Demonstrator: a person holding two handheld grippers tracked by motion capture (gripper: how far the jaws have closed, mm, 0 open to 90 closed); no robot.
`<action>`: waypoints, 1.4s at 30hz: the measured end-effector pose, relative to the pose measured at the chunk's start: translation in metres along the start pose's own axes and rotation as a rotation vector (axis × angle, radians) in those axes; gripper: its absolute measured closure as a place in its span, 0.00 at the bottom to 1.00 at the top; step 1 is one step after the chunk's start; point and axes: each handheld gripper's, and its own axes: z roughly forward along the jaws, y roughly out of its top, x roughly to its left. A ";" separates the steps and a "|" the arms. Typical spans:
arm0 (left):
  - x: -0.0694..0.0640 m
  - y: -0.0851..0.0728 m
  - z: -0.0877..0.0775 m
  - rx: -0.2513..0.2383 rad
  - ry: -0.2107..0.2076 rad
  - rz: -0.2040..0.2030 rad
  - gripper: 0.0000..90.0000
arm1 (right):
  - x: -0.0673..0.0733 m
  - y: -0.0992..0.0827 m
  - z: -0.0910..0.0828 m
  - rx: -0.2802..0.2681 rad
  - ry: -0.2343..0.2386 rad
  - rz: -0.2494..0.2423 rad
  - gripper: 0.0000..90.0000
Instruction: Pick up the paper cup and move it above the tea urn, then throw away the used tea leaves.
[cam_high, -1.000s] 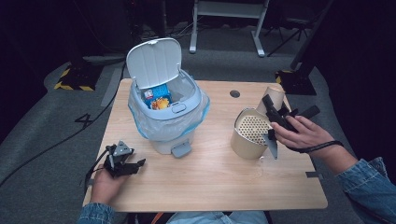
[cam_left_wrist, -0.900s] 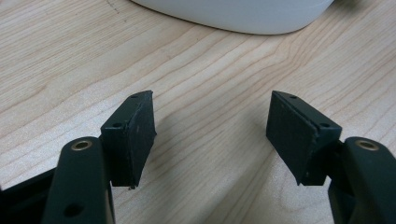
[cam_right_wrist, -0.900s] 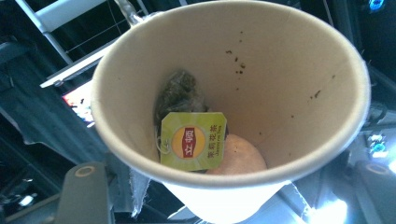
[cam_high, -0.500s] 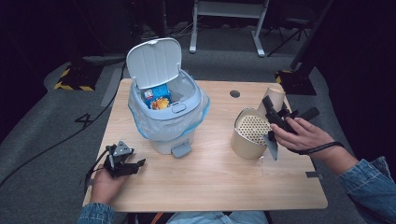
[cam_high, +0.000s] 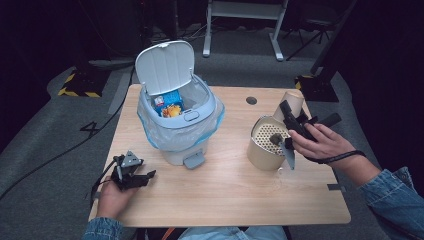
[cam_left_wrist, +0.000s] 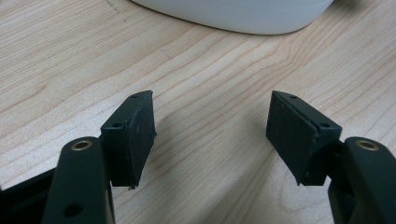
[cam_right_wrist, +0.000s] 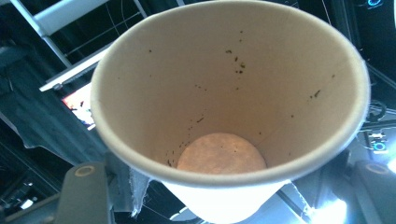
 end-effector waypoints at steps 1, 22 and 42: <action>0.000 0.000 0.000 0.000 0.000 0.000 0.37 | 0.000 -0.002 0.000 -0.002 0.004 0.023 0.34; 0.000 0.000 0.000 -0.001 0.000 0.000 0.37 | 0.018 -0.052 0.019 -0.283 0.368 1.030 0.33; 0.000 0.001 0.001 -0.002 0.002 -0.004 0.36 | 0.054 -0.072 0.039 -0.715 0.858 2.115 0.33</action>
